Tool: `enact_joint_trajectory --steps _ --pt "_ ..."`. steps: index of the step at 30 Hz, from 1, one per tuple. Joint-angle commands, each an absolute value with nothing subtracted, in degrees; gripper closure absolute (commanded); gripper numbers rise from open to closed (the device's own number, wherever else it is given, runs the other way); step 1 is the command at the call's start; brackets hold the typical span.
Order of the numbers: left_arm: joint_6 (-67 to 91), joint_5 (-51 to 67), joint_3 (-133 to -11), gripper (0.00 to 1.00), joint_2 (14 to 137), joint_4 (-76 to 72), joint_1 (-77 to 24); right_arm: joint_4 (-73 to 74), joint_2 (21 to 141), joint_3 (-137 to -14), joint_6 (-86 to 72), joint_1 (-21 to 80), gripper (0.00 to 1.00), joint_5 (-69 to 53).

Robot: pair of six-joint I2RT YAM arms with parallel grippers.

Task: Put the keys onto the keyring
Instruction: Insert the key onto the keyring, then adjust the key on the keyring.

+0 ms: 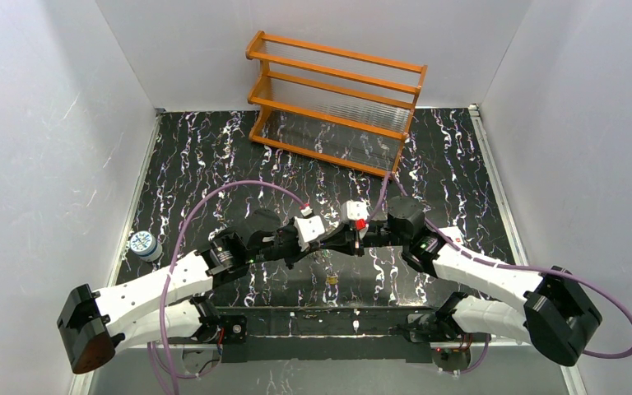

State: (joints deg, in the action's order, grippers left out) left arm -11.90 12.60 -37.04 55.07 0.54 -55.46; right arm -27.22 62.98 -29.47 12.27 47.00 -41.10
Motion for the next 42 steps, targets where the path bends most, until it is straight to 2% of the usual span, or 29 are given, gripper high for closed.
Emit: enact_joint_trajectory --steps 1,8,9,10,12,19,23,25,30,34,42 --pt "-12.69 14.77 -39.28 1.00 54.19 -2.42 -56.30 -27.65 63.60 -31.59 14.66 47.18 0.77 -41.03" --pt "-13.35 15.07 -39.12 1.00 53.96 -2.63 -56.60 -26.59 64.24 -32.20 15.80 47.20 0.70 -40.51" --pt "-13.36 15.11 -39.13 1.00 54.03 -2.64 -56.63 -26.58 64.32 -32.17 15.88 47.20 0.73 -40.55" --pt "-13.39 15.02 -39.11 1.00 54.05 -2.64 -56.66 -26.50 64.40 -32.28 16.01 47.20 0.79 -40.70" --pt "-13.36 14.99 -39.11 1.00 54.14 -2.66 -56.76 -26.24 64.49 -32.54 16.35 47.13 0.98 -41.02" --pt "-13.34 13.99 -38.56 1.00 53.35 -2.73 -56.78 -25.24 64.12 -32.70 17.17 47.20 0.99 -41.93" --pt "-12.78 11.46 -36.65 0.71 50.19 -3.24 -56.82 -25.80 61.67 -31.17 17.16 47.20 0.99 -40.48" --pt "-12.47 10.08 -35.05 0.64 47.63 -4.35 -56.81 -29.03 59.71 -28.97 16.46 47.18 0.99 -39.68" --pt "-10.93 7.76 -29.84 0.56 40.24 -9.14 -56.82 -40.16 55.82 -22.09 14.09 47.20 0.99 -40.18" --pt "-10.71 7.77 -25.85 0.55 36.13 -12.72 -56.87 -45.76 54.75 -20.10 13.27 47.20 0.99 -42.81" --pt "-13.01 13.59 -22.35 0.64 34.41 -17.68 -56.84 -48.99 53.28 -19.63 14.82 47.18 0.99 -48.06"
